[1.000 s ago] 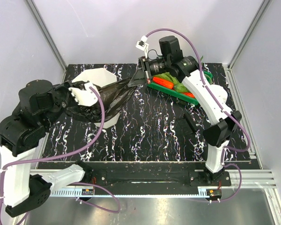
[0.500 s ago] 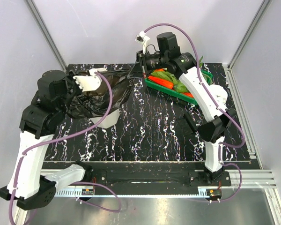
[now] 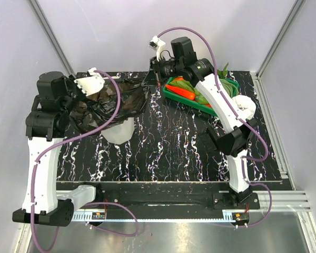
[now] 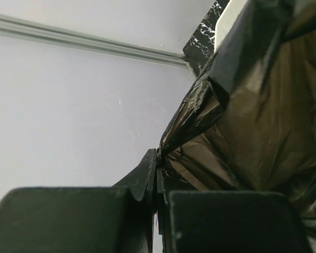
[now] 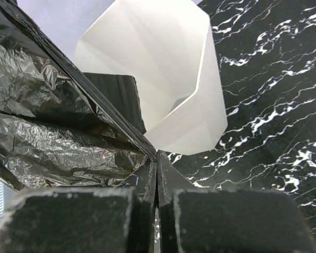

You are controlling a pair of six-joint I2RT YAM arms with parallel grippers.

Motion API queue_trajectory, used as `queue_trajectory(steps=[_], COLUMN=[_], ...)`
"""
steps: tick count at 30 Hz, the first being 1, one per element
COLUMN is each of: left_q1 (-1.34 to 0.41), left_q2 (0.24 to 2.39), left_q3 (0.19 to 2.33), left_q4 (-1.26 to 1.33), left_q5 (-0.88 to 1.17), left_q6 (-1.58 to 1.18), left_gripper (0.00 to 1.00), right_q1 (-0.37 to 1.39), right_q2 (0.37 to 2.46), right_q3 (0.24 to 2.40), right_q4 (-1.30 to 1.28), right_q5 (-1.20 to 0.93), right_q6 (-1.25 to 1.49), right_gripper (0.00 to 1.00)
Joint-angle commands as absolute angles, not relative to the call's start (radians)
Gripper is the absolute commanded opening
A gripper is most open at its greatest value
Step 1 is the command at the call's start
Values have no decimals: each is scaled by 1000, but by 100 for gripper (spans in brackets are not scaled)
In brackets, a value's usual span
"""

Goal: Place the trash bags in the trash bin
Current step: Place the trash bag in the trash bin.

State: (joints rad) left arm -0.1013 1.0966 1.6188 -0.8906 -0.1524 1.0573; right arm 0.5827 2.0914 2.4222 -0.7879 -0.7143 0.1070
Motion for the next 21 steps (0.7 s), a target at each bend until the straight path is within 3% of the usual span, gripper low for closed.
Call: queue_trajectory(steps=[1,10,21], left_q1=[-38,121,167], left_q2=[1109,1190,1308], left_q3=[1654,1647,1674], left_q4=[-871,-801,-586], left_q5=[-43,43,75], left_q6=[1002,970,806], left_gripper=[0,0,0], right_q1=[580,580,578], right_q2=[2109,2174,2250], right_q3=[2500,2562,2651], right_q4=[-792,-810,-793], right_q5=[-640,-603,-626], right_q6=[65,21,37], right_gripper=[0,0,0])
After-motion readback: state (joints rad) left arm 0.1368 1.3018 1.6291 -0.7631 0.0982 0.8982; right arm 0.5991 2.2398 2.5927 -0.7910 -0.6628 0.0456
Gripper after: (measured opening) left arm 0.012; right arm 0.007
